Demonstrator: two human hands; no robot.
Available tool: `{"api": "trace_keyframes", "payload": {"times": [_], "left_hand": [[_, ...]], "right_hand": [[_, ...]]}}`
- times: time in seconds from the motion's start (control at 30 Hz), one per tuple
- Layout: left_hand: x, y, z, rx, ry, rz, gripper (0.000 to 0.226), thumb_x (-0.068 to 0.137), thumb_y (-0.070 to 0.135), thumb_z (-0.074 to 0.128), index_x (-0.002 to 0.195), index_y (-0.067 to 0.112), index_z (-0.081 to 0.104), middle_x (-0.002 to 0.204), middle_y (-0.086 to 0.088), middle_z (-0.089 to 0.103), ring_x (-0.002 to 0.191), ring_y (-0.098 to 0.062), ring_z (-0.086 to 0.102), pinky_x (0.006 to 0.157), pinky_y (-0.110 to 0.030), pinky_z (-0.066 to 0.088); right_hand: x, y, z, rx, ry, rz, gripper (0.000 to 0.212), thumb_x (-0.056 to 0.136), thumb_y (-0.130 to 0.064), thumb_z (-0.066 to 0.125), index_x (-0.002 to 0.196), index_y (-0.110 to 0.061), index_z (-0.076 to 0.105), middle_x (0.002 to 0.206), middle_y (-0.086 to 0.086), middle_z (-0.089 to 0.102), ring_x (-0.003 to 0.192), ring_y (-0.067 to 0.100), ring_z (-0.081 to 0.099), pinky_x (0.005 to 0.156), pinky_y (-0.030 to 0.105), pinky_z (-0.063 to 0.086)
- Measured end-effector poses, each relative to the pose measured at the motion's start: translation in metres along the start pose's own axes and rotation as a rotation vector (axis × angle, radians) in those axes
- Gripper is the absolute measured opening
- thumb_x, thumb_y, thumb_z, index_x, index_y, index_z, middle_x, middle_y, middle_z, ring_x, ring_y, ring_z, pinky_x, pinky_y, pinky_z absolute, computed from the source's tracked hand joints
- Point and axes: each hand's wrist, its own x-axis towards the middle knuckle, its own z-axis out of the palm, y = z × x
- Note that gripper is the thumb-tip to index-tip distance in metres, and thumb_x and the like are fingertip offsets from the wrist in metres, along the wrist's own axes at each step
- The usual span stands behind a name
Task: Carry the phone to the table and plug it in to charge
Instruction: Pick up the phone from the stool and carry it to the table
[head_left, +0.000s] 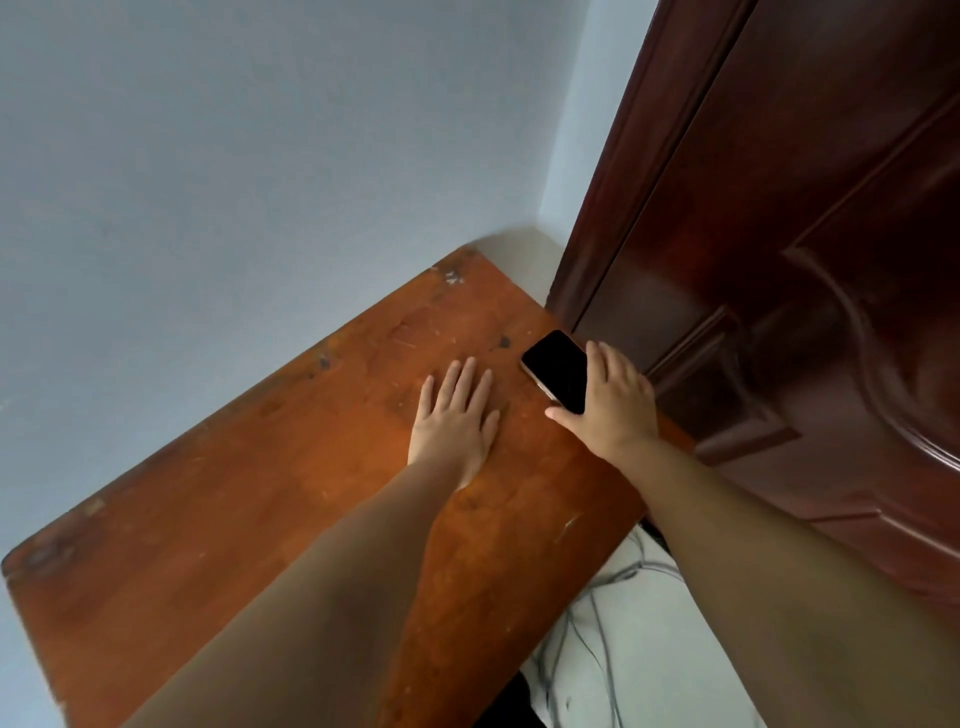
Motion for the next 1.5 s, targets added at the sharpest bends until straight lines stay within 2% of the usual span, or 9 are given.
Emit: {"api": "trace_keyframes", "payload": {"times": [0.1,0.3,0.43,0.63,0.73,0.8,1.0,1.33,1.5], "left_hand": [[0.001,-0.003,0.006,0.013,0.032,0.005,0.064,0.091,0.054,-0.006,0.149,0.026,-0.002,0.161,-0.001,-0.001,0.145,-0.02,-0.012,0.115,-0.043,-0.012],[0.001,-0.003,0.008,0.025,0.05,0.005,0.063,0.092,0.054,-0.003,0.149,0.027,-0.001,0.161,-0.001,0.0,0.146,-0.02,-0.011,0.115,-0.043,-0.012],[0.001,-0.003,0.008,0.043,0.042,0.001,0.064,0.091,0.054,-0.005,0.149,0.026,-0.002,0.161,-0.001,0.0,0.146,-0.02,-0.01,0.114,-0.043,-0.013],[0.003,-0.002,0.0,0.06,-0.042,-0.012,0.06,0.096,0.052,0.005,0.149,0.025,-0.003,0.161,-0.001,-0.002,0.146,-0.022,-0.01,0.114,-0.043,-0.011],[0.008,-0.002,-0.017,0.039,-0.144,-0.008,0.063,0.095,0.055,0.011,0.15,0.027,-0.001,0.161,-0.001,-0.001,0.147,-0.023,-0.006,0.117,-0.045,-0.003],[0.006,-0.004,-0.036,0.017,-0.14,-0.02,0.063,0.095,0.056,0.015,0.15,0.027,0.002,0.161,-0.001,0.005,0.147,-0.024,0.001,0.117,-0.047,0.003],[-0.016,-0.013,-0.096,-0.004,0.075,-0.172,0.058,0.098,0.047,0.03,0.148,0.024,0.015,0.155,-0.006,0.03,0.142,-0.028,0.025,0.114,-0.047,0.023],[-0.158,-0.034,-0.129,-0.01,0.232,-0.457,0.053,0.098,0.039,0.03,0.147,0.022,0.019,0.152,-0.006,0.034,0.139,-0.025,0.03,0.113,-0.042,0.025],[-0.273,-0.053,-0.127,0.012,0.253,-0.68,0.053,0.097,0.039,0.032,0.145,0.018,0.025,0.15,-0.008,0.037,0.138,-0.026,0.03,0.111,-0.044,0.026]], "right_hand": [[0.004,0.003,0.007,0.051,-0.004,0.064,0.101,0.072,-0.066,0.062,0.144,-0.006,0.025,0.148,0.016,0.035,0.135,0.032,0.034,0.104,0.048,0.036],[0.008,0.004,0.008,0.124,0.071,0.075,0.081,0.069,-0.058,0.07,0.125,-0.004,0.046,0.129,0.017,0.049,0.12,0.033,0.045,0.095,0.046,0.041],[0.011,0.005,0.006,0.138,0.067,0.061,0.077,0.071,-0.051,0.072,0.124,-0.001,0.047,0.125,0.02,0.051,0.117,0.035,0.044,0.094,0.045,0.042],[0.008,0.004,-0.016,0.112,0.034,-0.031,0.089,0.073,-0.053,0.069,0.137,-0.001,0.036,0.129,0.018,0.046,0.121,0.03,0.041,0.095,0.04,0.044],[0.009,-0.004,-0.037,0.066,0.066,-0.102,0.087,0.072,-0.054,0.069,0.135,-0.003,0.038,0.128,0.016,0.046,0.119,0.029,0.041,0.094,0.04,0.045],[0.009,-0.011,-0.055,0.065,0.102,-0.148,0.084,0.072,-0.054,0.07,0.131,-0.003,0.041,0.127,0.016,0.047,0.118,0.029,0.042,0.093,0.041,0.046],[0.007,-0.04,-0.099,0.061,0.208,-0.27,0.076,0.071,-0.055,0.069,0.122,-0.004,0.046,0.123,0.016,0.05,0.114,0.03,0.045,0.094,0.041,0.046],[-0.059,-0.11,-0.12,0.144,0.212,-0.602,0.077,0.07,-0.054,0.069,0.125,-0.007,0.045,0.12,0.015,0.048,0.108,0.03,0.047,0.088,0.041,0.046],[-0.122,-0.179,-0.118,0.17,0.153,-0.837,0.075,0.071,-0.053,0.068,0.125,-0.006,0.045,0.118,0.014,0.049,0.106,0.029,0.047,0.088,0.038,0.045]]}}
